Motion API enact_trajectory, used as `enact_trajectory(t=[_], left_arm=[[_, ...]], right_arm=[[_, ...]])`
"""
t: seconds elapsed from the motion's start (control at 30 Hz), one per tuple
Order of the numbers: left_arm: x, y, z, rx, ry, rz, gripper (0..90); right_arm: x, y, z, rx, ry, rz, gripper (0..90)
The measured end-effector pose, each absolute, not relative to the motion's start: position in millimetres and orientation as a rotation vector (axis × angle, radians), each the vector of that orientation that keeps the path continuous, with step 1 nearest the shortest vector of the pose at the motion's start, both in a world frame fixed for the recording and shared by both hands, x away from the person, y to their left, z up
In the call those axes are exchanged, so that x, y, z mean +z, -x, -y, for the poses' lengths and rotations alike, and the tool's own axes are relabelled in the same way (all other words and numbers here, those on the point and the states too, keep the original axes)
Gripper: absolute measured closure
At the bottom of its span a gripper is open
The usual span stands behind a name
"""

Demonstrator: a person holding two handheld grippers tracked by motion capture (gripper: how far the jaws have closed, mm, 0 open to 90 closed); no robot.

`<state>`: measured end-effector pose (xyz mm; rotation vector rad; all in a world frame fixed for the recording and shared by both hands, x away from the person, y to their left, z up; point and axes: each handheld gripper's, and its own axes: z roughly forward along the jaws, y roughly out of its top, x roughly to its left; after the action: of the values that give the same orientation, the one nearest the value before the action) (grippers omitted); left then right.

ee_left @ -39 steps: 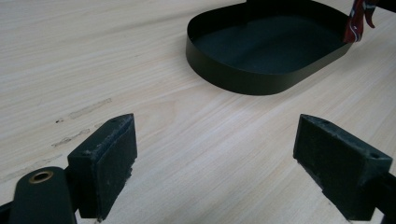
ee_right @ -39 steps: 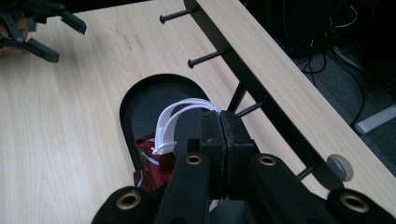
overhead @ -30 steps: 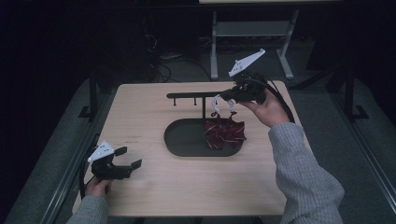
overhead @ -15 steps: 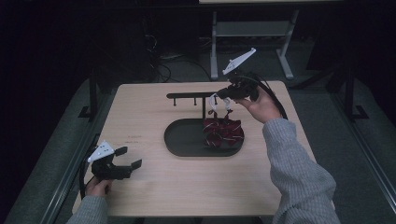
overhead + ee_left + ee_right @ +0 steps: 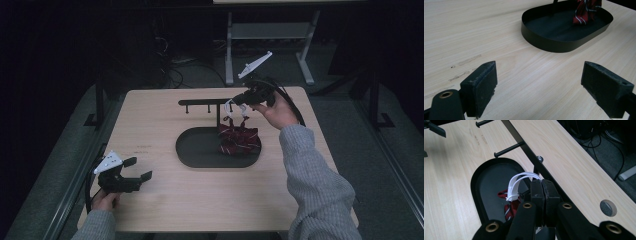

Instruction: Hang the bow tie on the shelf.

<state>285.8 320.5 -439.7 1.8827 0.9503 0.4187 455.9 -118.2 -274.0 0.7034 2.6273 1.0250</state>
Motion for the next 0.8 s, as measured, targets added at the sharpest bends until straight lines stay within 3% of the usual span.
enact_trajectory(t=[0.8], left_arm=[[-440.0,-286.0,-319.4,0.411,-1.882,-0.955,13.0]], right_arm=[[-285.5,-462.8,123.9,1.006,-0.775,-2.634,84.3]])
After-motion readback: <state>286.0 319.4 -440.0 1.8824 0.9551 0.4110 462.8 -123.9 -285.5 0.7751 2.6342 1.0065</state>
